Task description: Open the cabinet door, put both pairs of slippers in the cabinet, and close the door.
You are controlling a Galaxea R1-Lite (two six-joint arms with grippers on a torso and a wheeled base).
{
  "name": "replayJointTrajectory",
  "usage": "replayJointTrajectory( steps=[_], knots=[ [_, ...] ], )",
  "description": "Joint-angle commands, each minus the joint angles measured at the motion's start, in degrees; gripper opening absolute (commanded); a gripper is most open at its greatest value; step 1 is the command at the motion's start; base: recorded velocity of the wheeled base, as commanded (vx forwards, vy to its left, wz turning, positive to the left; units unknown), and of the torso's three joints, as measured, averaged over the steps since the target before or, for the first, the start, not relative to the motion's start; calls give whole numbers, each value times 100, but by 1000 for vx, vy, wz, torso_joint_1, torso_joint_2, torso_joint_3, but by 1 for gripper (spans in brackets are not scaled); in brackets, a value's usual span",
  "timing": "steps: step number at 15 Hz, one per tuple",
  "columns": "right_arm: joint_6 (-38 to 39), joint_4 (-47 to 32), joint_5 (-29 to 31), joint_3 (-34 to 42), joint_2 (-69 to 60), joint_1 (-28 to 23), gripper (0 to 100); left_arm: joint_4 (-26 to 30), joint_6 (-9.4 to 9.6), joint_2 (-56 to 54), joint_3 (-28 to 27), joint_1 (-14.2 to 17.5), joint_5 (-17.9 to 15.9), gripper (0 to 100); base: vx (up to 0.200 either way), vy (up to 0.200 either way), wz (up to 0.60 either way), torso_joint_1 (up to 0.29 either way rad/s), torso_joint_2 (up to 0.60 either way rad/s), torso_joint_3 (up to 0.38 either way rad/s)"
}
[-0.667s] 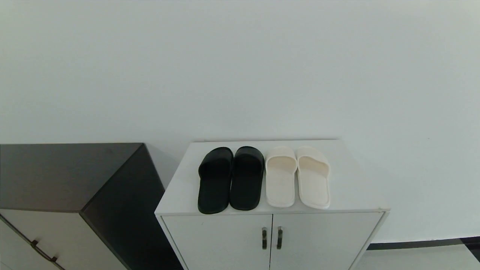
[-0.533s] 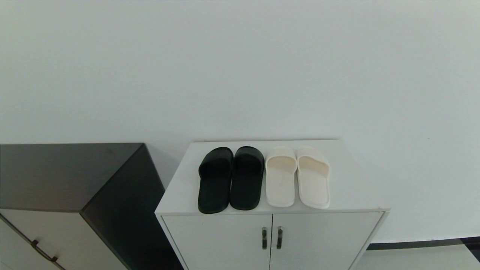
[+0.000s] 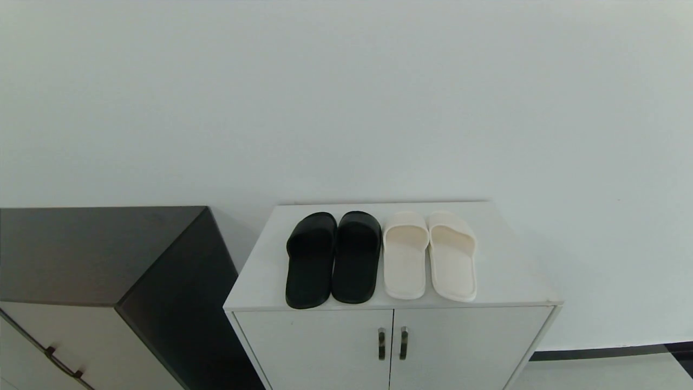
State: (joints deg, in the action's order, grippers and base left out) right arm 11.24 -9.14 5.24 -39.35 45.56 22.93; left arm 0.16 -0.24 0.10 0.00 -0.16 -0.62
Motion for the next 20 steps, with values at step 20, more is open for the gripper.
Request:
replayJointTrajectory(
  steps=[20],
  knots=[
    [792,3964,3088,-1453,6413,2435,100,-16,16,8,0,-2,9,0,0,0,0,0,0,0]
  ],
)
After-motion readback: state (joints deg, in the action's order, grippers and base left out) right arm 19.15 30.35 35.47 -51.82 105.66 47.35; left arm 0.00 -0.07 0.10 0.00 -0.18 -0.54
